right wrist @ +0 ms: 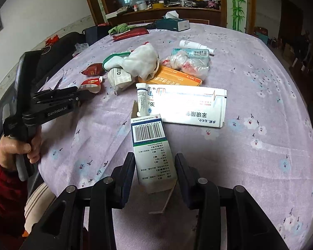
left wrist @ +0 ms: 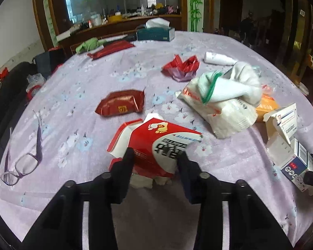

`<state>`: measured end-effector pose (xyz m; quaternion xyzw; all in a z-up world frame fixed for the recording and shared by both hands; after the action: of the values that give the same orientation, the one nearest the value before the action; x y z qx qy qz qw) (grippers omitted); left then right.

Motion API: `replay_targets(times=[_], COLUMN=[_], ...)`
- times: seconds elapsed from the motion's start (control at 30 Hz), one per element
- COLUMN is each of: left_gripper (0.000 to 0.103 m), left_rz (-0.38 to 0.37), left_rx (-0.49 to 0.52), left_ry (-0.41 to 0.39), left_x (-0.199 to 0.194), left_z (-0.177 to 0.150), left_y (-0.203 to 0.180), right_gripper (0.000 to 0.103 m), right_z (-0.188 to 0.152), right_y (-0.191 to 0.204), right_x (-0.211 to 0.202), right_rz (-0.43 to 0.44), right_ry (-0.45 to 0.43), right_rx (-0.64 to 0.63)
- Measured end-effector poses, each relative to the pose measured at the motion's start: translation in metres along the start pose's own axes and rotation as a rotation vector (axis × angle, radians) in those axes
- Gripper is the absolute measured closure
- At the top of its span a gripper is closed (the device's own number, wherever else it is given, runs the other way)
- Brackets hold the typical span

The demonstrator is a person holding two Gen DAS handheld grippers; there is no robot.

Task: Collect trash
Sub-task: 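Grasp the red snack box with the left tool, then drop the red box from the left tool into the basket while the right tool drops its box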

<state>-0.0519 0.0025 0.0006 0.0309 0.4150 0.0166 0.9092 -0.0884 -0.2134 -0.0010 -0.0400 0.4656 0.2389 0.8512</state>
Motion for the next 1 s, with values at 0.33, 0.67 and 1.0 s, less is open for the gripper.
replay_targets(times=[0.33,0.67,1.0], left_gripper=[0.088,0.098,0.1], left_rz=[-0.058,-0.176,-0.226], left_rx=[-0.069,-0.102,-0.047], left_ry=[-0.095,-0.136,-0.185], left_x=[-0.043,-0.07,-0.09], left_z=[0.008,0.015,0.026], left_y=[0.01,0.005,-0.019], right_gripper=[0.062,0.062,0.062], right_z=[-0.005,0.0,0.003], right_y=[0.002,0.008,-0.019], right_x=[-0.017,-0.045,-0.079], right_rz=[0.05,0.163,0.126], right_ry=[-0.039,-0.101,-0.198], right_rx=[0.021,0.059,0.133])
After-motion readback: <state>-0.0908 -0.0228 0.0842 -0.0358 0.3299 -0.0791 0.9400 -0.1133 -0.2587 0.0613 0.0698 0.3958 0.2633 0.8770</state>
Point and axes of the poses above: each gripper's, at about its wrist camera, not at the fingertips, and x roughly the way its jaws point, y to its left, z to its top, the point moved 3 cm from there along x, roughly the way its jaws point, and after that the axes turned 1 degree about y, right-handed, at the moved point
